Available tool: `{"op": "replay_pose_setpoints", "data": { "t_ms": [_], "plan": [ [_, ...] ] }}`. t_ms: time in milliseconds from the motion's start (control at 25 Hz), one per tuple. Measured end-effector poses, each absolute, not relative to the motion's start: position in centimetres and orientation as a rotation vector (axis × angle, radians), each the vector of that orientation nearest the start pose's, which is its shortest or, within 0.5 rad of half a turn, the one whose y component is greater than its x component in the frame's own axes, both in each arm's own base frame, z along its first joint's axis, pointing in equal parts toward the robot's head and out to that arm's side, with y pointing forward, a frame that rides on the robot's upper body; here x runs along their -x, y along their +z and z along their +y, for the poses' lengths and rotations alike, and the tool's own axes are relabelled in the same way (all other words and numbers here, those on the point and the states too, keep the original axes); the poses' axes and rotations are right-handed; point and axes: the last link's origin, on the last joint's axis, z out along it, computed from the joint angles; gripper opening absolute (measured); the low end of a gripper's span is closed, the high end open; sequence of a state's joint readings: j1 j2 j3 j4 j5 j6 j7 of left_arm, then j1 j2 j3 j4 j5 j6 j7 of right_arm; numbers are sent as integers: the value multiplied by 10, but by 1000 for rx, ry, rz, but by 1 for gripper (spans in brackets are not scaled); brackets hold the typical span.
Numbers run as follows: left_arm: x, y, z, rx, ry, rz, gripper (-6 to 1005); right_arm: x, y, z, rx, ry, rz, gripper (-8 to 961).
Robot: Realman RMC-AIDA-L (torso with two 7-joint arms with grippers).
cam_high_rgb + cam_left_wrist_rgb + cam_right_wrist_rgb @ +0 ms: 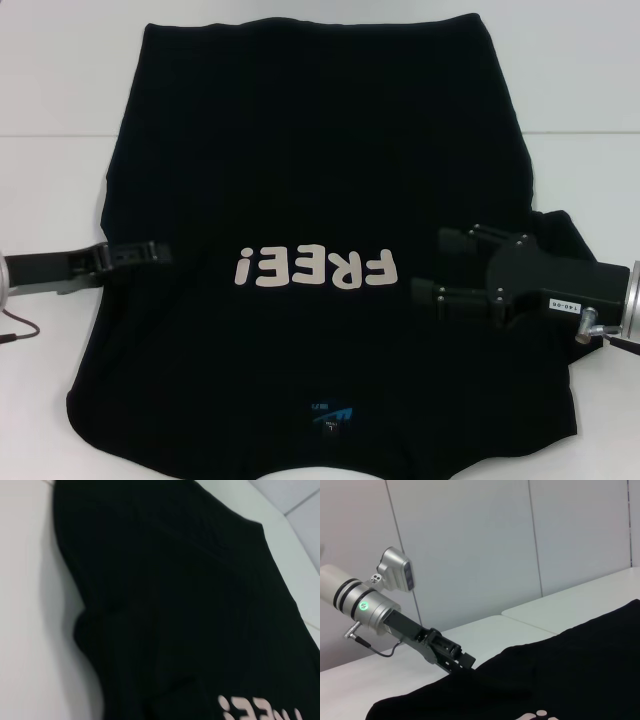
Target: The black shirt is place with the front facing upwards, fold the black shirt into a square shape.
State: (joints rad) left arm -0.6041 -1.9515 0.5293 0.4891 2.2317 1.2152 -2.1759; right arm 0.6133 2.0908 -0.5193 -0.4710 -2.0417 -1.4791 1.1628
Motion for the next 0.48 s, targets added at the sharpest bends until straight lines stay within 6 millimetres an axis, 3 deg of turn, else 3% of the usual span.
{"op": "replay_pose_setpoints", "data": {
  "t_ms": [480],
  "plan": [
    [289,29,353,2323,-663,-1809,867,-258,-22,342,2644,770,518,917]
  ]
}}
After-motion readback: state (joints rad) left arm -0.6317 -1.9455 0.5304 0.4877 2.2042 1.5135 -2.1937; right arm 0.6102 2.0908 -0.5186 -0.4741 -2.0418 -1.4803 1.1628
